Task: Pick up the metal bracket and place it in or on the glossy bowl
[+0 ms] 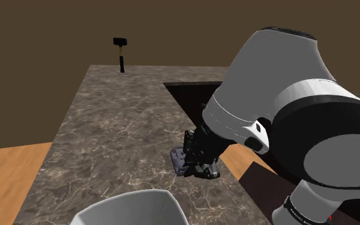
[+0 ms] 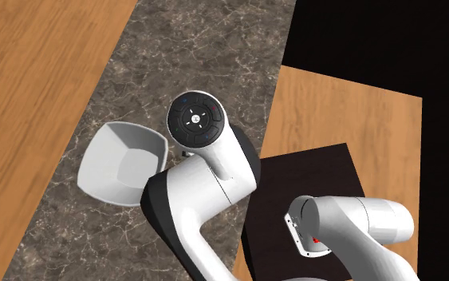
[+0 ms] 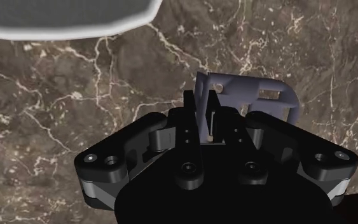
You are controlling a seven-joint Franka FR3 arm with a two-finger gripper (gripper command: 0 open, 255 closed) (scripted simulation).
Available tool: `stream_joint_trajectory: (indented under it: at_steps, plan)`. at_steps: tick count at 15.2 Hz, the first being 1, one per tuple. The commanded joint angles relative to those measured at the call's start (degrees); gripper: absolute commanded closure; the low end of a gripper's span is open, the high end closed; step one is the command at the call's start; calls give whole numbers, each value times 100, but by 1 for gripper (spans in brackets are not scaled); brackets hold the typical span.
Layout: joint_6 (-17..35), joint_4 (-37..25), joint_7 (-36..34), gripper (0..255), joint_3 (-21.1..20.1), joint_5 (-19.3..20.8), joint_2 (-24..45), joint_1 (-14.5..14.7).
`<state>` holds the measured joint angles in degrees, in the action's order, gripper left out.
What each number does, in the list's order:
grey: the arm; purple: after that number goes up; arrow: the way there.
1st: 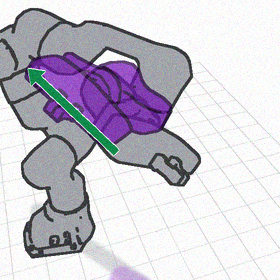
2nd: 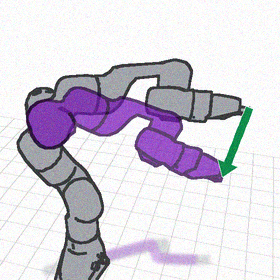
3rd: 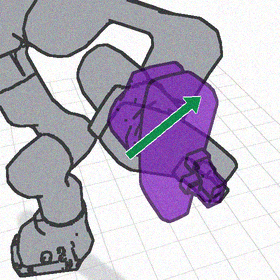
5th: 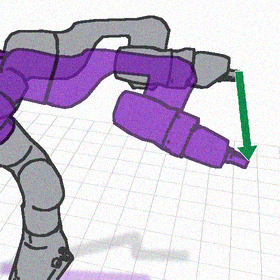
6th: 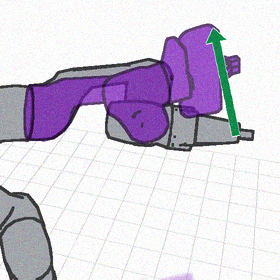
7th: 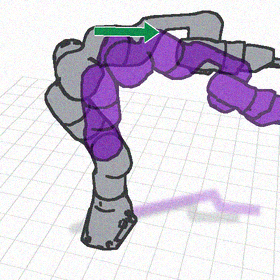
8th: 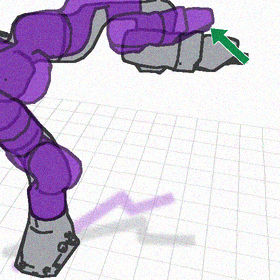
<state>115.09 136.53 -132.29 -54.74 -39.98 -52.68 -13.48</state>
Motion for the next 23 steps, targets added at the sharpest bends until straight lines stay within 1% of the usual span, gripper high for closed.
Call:
stream_joint_trajectory:
  at_steps: [1, 10, 17, 20, 23]
  plan:
    - [-151, -146, -29, 255, 89, 81, 3, -21]
    - [-736, -749, -101, 255, 444, 387, 67, -115]
    - [-1127, -1219, -155, 255, 642, 579, 169, -203]
    - [-1191, -1636, -565, 255, 230, 513, 273, -326]
    - [-1262, -2110, -971, 255, -210, 467, 391, -520]
